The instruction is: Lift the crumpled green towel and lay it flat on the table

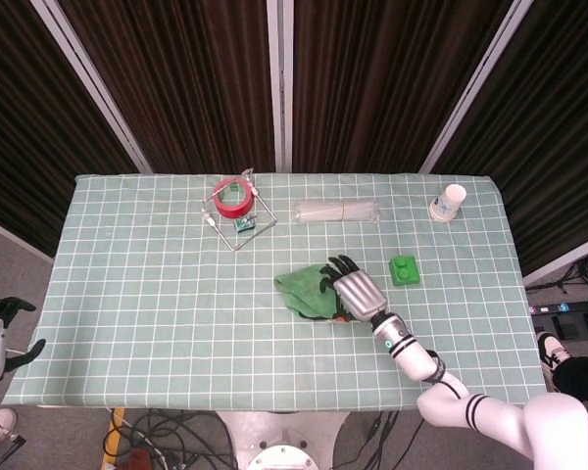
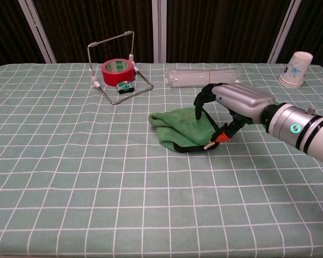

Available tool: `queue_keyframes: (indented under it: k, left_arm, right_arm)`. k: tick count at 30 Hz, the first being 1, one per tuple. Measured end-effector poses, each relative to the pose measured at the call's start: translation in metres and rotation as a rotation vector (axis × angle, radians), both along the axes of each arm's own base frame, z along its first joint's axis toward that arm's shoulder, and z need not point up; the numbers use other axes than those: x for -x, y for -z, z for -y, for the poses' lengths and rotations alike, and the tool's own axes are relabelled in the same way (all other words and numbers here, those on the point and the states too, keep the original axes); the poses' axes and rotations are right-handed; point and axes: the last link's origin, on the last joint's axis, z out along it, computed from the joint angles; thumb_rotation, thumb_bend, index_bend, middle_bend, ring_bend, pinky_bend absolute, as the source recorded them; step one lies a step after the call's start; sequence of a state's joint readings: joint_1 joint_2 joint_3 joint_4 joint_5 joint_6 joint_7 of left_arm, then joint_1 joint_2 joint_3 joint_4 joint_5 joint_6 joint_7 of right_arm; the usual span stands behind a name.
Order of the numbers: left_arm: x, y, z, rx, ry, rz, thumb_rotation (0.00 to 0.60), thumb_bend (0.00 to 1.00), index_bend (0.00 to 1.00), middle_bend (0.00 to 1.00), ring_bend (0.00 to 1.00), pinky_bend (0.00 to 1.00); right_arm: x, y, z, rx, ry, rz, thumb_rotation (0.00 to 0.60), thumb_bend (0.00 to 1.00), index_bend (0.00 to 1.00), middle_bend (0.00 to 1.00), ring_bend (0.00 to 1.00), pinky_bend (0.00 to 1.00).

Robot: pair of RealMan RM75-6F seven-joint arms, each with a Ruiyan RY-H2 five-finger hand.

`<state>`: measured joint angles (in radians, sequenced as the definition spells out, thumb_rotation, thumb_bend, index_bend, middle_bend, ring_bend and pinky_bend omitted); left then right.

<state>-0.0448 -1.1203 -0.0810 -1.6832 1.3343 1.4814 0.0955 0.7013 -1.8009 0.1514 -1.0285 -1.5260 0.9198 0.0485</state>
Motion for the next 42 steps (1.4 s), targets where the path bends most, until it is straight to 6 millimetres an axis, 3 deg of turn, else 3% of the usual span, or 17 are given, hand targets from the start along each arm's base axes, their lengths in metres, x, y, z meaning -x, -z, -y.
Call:
queue_keyframes:
  k: [6,13,20,27,34,42]
  left_arm:
    - [0.002,0.000,0.000,-0.001,-0.005,0.003,0.600,0.17,0.36,0.34,0.26,0.35]
    - [0.002,-0.001,-0.001,-0.004,0.002,0.005,0.600,0.17,0.36,0.34,0.26,0.35]
    - [-0.005,0.005,-0.020,0.023,0.059,0.055,0.600,0.17,0.36,0.34,0.26,0.35]
    - [-0.027,0.018,-0.064,0.090,0.168,0.137,0.600,0.17,0.36,0.34,0.26,0.35]
    - [-0.049,0.048,-0.116,0.179,0.196,0.222,0.600,0.16,0.36,0.34,0.26,0.35]
    - [-0.078,0.078,-0.157,0.270,0.199,0.346,0.600,0.13,0.36,0.34,0.26,0.35]
  right_arm:
    - [-0.010,0.009,0.004,-0.005,-0.025,0.010,0.600,0.24,0.50,0.22,0.07,0.07]
    - [-0.011,0.008,0.003,0.000,-0.032,0.036,0.600,0.39,0.76,0.31,0.12,0.07]
    - [-0.030,-0.007,0.008,0.005,-0.029,0.134,0.600,0.42,0.80,0.33,0.14,0.07]
    - [-0.082,-0.036,0.029,0.057,-0.041,0.241,0.600,0.42,0.81,0.33,0.14,0.07]
    - [-0.124,-0.054,0.047,0.193,-0.076,0.176,0.600,0.44,0.81,0.33,0.14,0.07]
    - [-0.188,-0.076,0.060,0.334,-0.054,0.171,0.600,0.44,0.81,0.33,0.14,0.07]
